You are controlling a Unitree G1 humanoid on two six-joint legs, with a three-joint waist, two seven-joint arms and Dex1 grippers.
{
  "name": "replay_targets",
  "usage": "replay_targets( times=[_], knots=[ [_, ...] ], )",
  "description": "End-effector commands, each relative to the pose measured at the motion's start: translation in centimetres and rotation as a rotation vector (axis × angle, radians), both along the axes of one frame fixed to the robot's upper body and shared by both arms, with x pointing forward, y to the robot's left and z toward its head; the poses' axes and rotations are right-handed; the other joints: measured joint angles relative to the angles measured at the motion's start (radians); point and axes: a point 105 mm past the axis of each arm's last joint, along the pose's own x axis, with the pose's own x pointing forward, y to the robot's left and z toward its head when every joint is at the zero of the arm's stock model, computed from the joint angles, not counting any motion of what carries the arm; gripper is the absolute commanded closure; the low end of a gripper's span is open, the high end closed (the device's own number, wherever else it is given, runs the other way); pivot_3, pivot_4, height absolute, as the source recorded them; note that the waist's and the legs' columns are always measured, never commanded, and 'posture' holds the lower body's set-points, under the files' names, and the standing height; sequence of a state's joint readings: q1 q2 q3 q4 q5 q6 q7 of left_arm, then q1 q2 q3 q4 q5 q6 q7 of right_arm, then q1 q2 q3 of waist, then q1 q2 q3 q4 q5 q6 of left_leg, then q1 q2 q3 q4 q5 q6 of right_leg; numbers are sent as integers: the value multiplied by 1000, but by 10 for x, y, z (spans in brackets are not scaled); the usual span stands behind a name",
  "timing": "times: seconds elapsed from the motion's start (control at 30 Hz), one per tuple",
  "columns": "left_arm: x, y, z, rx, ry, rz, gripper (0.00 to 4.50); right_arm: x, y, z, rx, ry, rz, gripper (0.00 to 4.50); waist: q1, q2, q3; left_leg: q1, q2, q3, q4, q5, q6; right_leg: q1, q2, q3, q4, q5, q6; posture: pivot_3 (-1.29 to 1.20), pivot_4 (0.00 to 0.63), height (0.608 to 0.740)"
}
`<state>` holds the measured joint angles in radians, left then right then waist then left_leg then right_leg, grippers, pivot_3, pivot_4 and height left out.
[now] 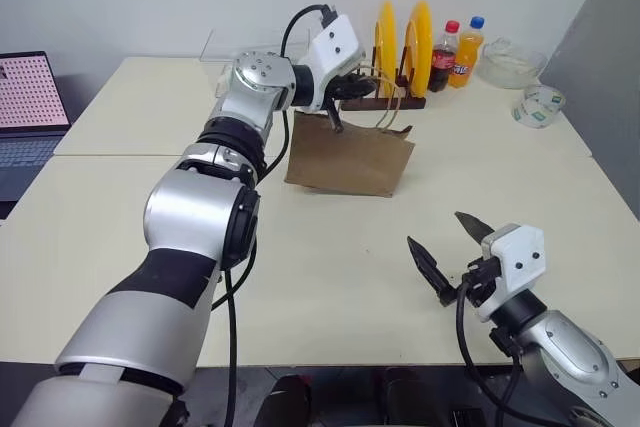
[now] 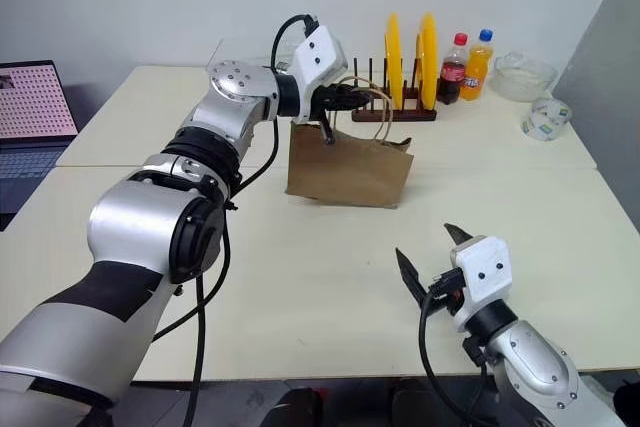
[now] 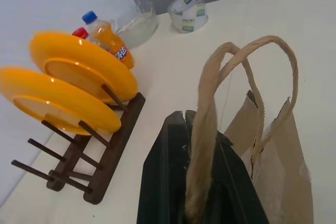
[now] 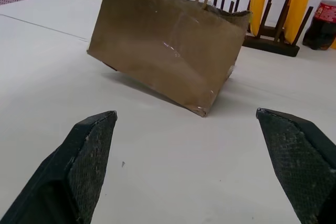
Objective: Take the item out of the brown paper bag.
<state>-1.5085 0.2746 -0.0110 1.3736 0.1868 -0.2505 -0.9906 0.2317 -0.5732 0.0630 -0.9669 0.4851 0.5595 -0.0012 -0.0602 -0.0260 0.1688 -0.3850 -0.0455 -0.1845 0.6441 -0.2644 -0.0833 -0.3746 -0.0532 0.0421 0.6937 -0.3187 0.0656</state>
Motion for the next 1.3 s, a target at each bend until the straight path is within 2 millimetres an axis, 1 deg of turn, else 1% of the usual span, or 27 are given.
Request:
replay_targets(
  times=[0.03, 0.13, 0.23, 0.3, 0.33, 0.43, 0.53, 0.67, 0.8, 0.93, 1.03, 1.1, 1.17, 1.23, 1.27, 1.3],
  knots=[
    [0, 2, 13, -16, -53, 5, 4492, -8, 8, 22, 5, -90, 35, 0, 1, 0, 0, 0, 0, 0, 0, 0, 0, 0, 0, 0, 0, 0, 0, 0, 150, 740],
    [2, 7, 10, -19, -42, 21, 4492, -7, 10, 24, 0, -95, 48, 0, 1, 0, 0, 0, 0, 0, 0, 0, 0, 0, 0, 0, 0, 0, 0, 0, 150, 740],
    [3, 13, 6, -12, -19, 40, 3922, -6, 11, 25, -3, -97, 57, 0, 0, 0, 0, 0, 0, 0, 0, 0, 0, 0, 0, 0, 0, 0, 0, 0, 150, 740],
    [2, 16, 5, -14, -3, 32, 3334, -6, 11, 25, -4, -97, 61, 0, 0, 0, 0, 0, 0, 0, 0, 0, 0, 0, 0, 0, 1, 0, 0, 0, 150, 740],
    [2, 18, 6, -24, 6, 28, 3101, -6, 12, 25, -4, -97, 63, 0, 0, 0, 0, 0, 0, 0, 0, 0, 0, 0, 0, 0, 1, 0, 0, 0, 150, 740],
    [0, 22, 9, -59, 28, 10, 2195, -5, 12, 25, -8, -94, 70, 0, -1, 0, 0, 0, 0, 0, 0, 0, 0, 0, 0, 0, 1, 0, 0, 0, 150, 740],
    [-2, 32, 11, -81, 45, -1, 1325, -5, 13, 25, -14, -90, 78, 0, -1, 0, 0, 0, 0, 0, 0, 0, 0, 0, 0, 0, 1, 0, 0, 0, 150, 740],
    [-4, 47, 10, -116, 75, 2, 1325, -3, 14, 23, -35, -84, 96, 0, -5, 0, 0, 1, 0, 0, 0, 0, 0, 0, 0, 0, 2, 0, 0, 0, 150, 740],
    [-4, 63, 7, -155, 82, 19, 1325, -2, 19, 21, -45, -67, 167, 0, -6, 0, 0, 1, 0, 0, 1, 0, 0, 0, 0, 0, 3, 0, 0, 0, 150, 740],
    [-4, 81, 1, -207, 93, 52, 1325, 1, 25, 24, -26, -71, 257, 0, -6, 0, 0, 1, 0, 0, 1, 0, 0, 0, 0, 0, 3, 0, 0, 0, 150, 740],
    [-6, 97, -4, -240, 96, 75, 1325, 6, 22, 27, -19, -70, 268, 0, -8, 0, 0, 1, 1, 0, 1, 0, 0, 0, 0, 0, 3, 0, 0, 0, 150, 740],
    [-7, 109, -2, -294, 92, 101, 1325, 14, 17, 31, -21, -72, 262, 0, -9, 0, 0, 1, 1, 0, 1, 0, 0, 0, 0, 0, 3, 0, 0, 0, 150, 740],
    [-12, 123, -3, -348, 85, 118, 1325, 27, 10, 39, -30, -92, 249, 0, -9, 0, 0, 1, 1, -1, 1, 0, 0, 0, 0, 0, 3, 0, 0, 0, 150, 740],
    [-22, 133, -8, -353, 66, 118, 1325, 41, 4, 52, -49, -124, 238, 0, -21, 1, 0, 2, 1, 0, 1, 0, 0, 0, 0, 1, 3, 0, 0, 0, 150, 740],
    [-26, 135, -10, -352, 61, 118, 1325, 46, 1, 55, -55, -132, 235, 0, -21, 1, 0, 2, 1, 0, 1, 0, 0, 0, 0, 1, 4, 0, 0, 0, 150, 740],
    [-35, 137, -15, -338, 62, 115, 1325, 55, 0, 60, -74, -148, 233, 0, -21, 1, 0, 2, 1, 0, 1, 0, 0, 0, 0, 1, 4, 0, 0, 0, 150, 740]
  ],
)
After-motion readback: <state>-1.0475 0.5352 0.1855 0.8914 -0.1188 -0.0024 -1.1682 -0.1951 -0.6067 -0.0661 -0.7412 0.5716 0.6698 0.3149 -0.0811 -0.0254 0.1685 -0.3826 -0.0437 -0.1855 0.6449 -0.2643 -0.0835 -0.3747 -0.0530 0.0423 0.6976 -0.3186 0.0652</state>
